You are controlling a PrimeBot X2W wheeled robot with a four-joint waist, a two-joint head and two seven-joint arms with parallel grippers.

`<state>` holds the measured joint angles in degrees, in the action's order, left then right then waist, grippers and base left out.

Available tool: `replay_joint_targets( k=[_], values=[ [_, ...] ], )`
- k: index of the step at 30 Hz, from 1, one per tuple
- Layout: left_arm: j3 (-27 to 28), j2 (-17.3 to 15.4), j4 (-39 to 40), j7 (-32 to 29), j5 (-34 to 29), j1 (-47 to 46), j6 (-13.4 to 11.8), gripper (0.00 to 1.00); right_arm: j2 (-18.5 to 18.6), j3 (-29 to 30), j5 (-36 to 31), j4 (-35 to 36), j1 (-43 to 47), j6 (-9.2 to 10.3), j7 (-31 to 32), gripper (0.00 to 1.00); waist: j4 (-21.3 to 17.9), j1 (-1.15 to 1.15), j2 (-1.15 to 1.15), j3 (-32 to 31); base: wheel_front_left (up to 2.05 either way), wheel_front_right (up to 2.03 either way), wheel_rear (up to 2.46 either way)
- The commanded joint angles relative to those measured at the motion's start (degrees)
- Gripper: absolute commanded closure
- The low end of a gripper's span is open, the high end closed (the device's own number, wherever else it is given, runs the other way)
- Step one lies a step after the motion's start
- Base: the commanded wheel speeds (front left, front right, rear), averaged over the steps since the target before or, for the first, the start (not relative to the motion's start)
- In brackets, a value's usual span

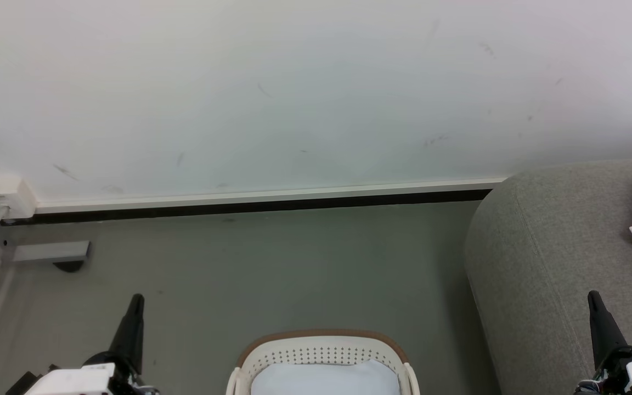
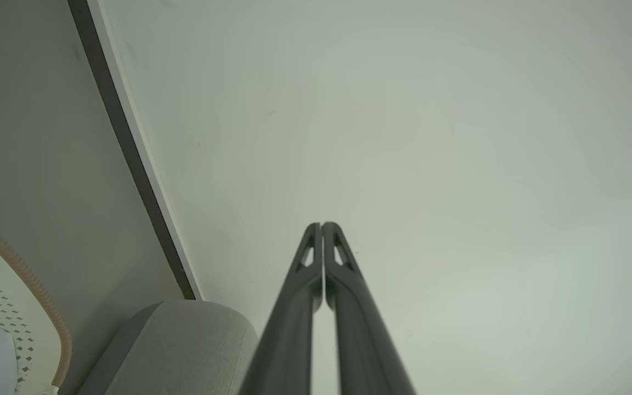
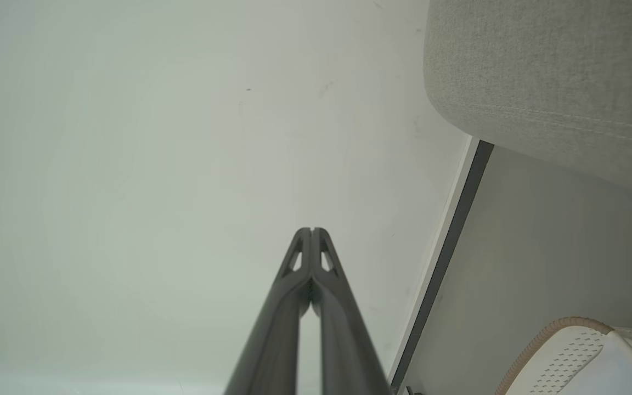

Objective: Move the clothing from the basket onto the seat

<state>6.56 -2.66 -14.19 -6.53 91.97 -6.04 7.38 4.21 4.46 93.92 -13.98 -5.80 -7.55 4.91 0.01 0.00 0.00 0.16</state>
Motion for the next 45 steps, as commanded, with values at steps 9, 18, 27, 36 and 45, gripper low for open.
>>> replay_joint_targets(
  k=[9, 18, 27, 36, 45],
  values=[
    [0.02, -0.41, 0.14, -0.26, 0.77, -0.56, 0.26, 1.0, 0.09, 0.47, 0.02, 0.12, -0.57, 0.13, 0.37, 1.0, -0.01, 0.0, 0.0, 0.0, 0.0, 0.0, 0.0],
    [-0.01, -0.41, 0.15, -0.25, 0.77, -0.55, 0.26, 1.0, -0.02, 0.61, -0.17, 0.1, -0.59, 0.12, 0.49, 1.0, -0.01, 0.0, 0.0, 0.0, 0.0, 0.0, 0.0],
    [0.01, -0.41, 0.15, -0.24, 0.78, -0.55, 0.26, 1.0, -0.14, 0.73, -0.34, 0.08, -0.61, 0.13, 0.62, 1.0, -0.01, 0.0, 0.0, 0.0, 0.0, 0.0, 0.0],
    [0.0, -0.41, 0.15, -0.24, 0.78, -0.55, 0.26, 1.0, -0.27, 0.88, -0.4, 0.07, -0.62, 0.12, 0.72, 1.0, -0.01, 0.0, 0.0, 0.0, 0.0, 0.0, 0.0],
    [0.0, -0.4, 0.16, -0.25, 0.78, -0.55, 0.26, 1.0, -0.38, 1.0, -0.55, 0.05, -0.64, 0.12, 0.89, 1.0, -0.01, 0.0, 0.0, 0.0, 0.0, 0.0, 0.0]
  ],
)
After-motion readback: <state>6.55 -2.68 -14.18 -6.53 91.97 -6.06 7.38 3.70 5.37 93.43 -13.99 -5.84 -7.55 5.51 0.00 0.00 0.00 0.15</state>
